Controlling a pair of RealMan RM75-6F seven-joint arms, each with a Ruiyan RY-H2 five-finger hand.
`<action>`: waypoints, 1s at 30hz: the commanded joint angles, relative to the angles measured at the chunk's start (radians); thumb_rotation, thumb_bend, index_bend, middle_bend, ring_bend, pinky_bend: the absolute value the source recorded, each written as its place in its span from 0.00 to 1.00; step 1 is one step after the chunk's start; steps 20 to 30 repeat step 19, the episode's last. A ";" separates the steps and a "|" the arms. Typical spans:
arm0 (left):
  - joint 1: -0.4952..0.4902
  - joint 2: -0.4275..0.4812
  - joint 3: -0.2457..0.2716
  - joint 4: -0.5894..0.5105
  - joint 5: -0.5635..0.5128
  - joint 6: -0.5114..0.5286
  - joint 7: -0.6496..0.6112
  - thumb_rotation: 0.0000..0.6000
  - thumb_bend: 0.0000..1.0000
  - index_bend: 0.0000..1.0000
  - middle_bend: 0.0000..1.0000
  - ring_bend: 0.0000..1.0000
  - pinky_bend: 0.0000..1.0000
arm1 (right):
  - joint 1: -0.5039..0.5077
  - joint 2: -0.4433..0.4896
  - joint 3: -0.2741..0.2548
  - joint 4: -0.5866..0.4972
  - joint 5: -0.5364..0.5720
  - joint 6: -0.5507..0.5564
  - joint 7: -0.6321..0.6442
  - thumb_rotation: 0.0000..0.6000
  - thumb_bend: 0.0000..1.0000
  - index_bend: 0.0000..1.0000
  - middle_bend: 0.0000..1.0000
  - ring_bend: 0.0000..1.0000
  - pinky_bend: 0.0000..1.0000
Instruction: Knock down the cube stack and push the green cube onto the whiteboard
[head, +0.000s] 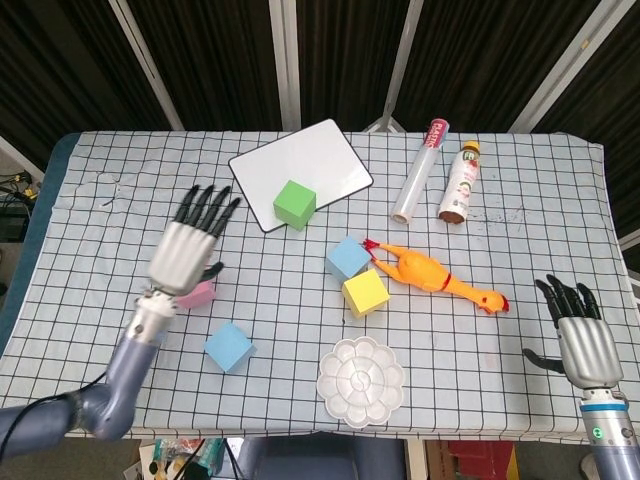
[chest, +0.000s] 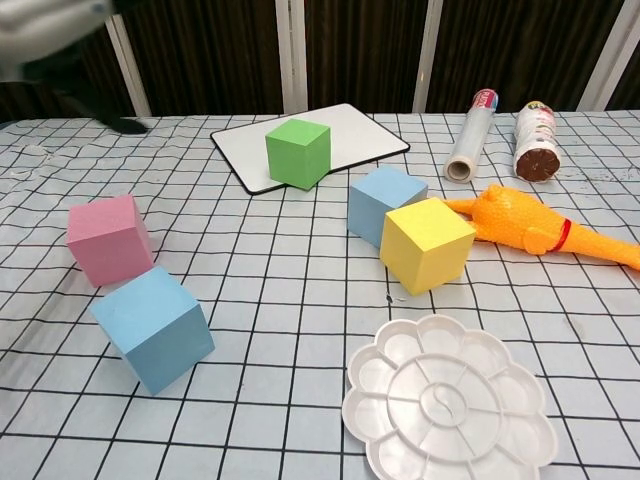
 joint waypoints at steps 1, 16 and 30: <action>0.193 0.160 0.147 -0.063 0.076 0.143 -0.103 1.00 0.05 0.03 0.00 0.00 0.04 | -0.002 -0.004 0.001 0.001 -0.006 0.009 -0.004 1.00 0.03 0.11 0.07 0.13 0.04; 0.448 0.190 0.228 0.065 0.086 0.206 -0.509 1.00 0.06 0.05 0.00 0.00 0.04 | -0.016 -0.017 -0.002 0.008 -0.047 0.065 -0.029 1.00 0.03 0.11 0.07 0.13 0.04; 0.464 0.183 0.221 0.079 0.120 0.228 -0.528 1.00 0.06 0.05 0.00 0.00 0.04 | -0.018 -0.019 -0.002 0.012 -0.052 0.070 -0.027 1.00 0.03 0.11 0.07 0.13 0.04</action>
